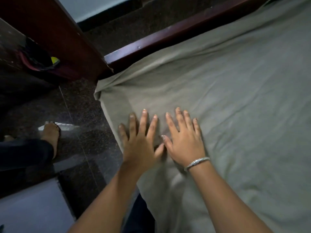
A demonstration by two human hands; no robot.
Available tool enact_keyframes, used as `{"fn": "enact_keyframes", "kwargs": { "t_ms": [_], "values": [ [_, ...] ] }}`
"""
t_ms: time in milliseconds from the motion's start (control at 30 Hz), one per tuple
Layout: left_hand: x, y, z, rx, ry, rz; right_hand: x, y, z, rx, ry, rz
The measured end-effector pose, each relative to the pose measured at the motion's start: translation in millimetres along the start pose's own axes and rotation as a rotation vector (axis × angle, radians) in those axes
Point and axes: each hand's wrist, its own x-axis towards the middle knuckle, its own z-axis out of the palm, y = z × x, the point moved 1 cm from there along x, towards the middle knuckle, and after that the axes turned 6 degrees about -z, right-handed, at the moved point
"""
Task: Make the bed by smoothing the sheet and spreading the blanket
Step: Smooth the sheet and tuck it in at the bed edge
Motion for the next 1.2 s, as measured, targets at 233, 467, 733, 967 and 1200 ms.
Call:
{"fn": "enact_keyframes", "kwargs": {
  "t_ms": [233,467,733,967,1200],
  "values": [
    [-5.9,-20.9,3.0,0.037,-0.031,-0.161,4.2,-2.5,-12.2,0.041,-0.244,-0.169],
    [-15.8,55.2,-9.9,-0.097,0.026,0.206,-65.9,33.2,2.4,0.063,0.075,0.255],
    [-63.3,150.1,17.9,0.098,-0.046,0.624,-172.9,89.6,7.0,0.044,0.049,0.528],
    [-59.2,138.7,19.7,0.160,-0.115,0.527,-187.7,99.4,-2.1,0.124,0.051,0.463],
    [-5.5,128.6,-22.2,-0.024,-0.037,0.268,-163.8,96.1,-15.9,0.129,0.075,0.389]
  ]
}}
